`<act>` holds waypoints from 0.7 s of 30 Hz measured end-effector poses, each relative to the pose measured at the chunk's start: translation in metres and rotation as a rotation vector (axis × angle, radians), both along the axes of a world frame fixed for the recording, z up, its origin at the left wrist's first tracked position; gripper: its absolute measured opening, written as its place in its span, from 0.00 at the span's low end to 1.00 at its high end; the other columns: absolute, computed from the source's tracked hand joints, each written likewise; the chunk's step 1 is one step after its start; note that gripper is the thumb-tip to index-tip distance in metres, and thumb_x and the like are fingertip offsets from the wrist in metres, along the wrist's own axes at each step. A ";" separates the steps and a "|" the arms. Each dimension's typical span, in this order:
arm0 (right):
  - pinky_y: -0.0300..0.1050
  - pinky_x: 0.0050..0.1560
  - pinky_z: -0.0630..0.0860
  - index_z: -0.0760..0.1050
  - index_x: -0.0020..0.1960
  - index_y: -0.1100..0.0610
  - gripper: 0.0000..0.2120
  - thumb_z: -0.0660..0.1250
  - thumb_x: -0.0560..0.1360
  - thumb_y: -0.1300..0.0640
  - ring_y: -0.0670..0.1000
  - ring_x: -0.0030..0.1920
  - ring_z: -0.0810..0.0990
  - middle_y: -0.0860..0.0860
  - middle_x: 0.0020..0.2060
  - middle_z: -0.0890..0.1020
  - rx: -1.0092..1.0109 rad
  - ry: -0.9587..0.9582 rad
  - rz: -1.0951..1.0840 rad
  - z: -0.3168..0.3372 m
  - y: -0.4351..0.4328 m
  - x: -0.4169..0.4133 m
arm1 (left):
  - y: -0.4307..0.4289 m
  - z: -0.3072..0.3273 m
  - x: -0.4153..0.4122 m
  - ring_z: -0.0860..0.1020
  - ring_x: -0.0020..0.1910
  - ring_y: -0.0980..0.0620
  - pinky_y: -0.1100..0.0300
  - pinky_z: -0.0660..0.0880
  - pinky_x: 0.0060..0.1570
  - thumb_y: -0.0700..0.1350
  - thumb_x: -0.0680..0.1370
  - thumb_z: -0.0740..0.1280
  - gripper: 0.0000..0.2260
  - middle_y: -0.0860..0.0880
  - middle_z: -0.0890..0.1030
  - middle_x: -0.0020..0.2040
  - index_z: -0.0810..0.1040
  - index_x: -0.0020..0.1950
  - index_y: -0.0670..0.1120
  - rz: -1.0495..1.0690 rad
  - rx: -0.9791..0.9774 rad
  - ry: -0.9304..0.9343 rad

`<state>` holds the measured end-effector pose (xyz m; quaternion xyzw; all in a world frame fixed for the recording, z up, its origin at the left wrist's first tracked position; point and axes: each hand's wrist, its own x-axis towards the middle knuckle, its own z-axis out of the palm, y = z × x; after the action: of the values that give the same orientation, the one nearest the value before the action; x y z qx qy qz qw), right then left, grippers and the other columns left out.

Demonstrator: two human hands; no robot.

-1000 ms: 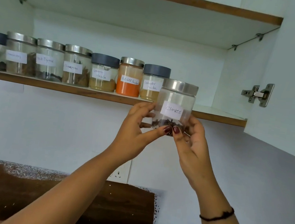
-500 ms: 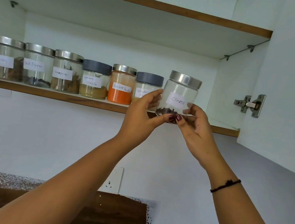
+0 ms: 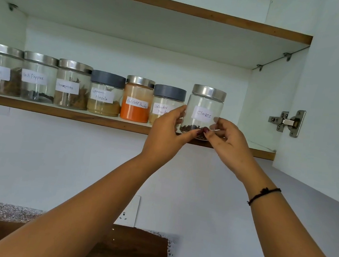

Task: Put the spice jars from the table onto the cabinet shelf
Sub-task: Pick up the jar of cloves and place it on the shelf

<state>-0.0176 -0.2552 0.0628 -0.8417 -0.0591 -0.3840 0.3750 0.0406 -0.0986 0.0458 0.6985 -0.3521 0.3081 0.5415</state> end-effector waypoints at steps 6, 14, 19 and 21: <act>0.37 0.50 0.72 0.68 0.72 0.54 0.27 0.65 0.78 0.44 0.49 0.55 0.77 0.49 0.57 0.77 -0.017 0.051 -0.028 0.004 -0.006 0.005 | 0.003 0.000 0.004 0.80 0.62 0.48 0.58 0.76 0.55 0.56 0.77 0.70 0.29 0.47 0.79 0.68 0.69 0.75 0.48 0.154 0.126 -0.047; 0.41 0.55 0.71 0.68 0.73 0.57 0.28 0.64 0.78 0.43 0.49 0.54 0.77 0.51 0.53 0.78 -0.044 0.092 -0.059 0.005 -0.006 0.012 | -0.003 -0.003 0.015 0.81 0.56 0.47 0.53 0.80 0.55 0.62 0.79 0.61 0.25 0.46 0.83 0.57 0.74 0.69 0.47 0.441 0.331 -0.187; 0.40 0.52 0.70 0.71 0.71 0.58 0.25 0.65 0.79 0.46 0.50 0.51 0.77 0.52 0.49 0.79 -0.049 0.072 -0.096 0.005 -0.006 0.017 | -0.005 -0.006 0.015 0.81 0.55 0.48 0.55 0.79 0.54 0.57 0.80 0.64 0.21 0.45 0.84 0.57 0.76 0.68 0.46 0.460 0.293 -0.210; 0.40 0.52 0.70 0.72 0.70 0.59 0.26 0.66 0.78 0.45 0.49 0.50 0.77 0.52 0.48 0.79 -0.050 0.058 -0.111 0.003 -0.006 0.019 | -0.006 -0.008 0.014 0.82 0.53 0.48 0.56 0.79 0.53 0.55 0.81 0.65 0.19 0.46 0.84 0.55 0.78 0.67 0.46 0.467 0.270 -0.225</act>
<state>0.0015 -0.2615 0.0662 -0.8637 -0.0112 -0.3778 0.3334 0.0550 -0.1041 0.0378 0.7878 -0.2775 0.4502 0.3157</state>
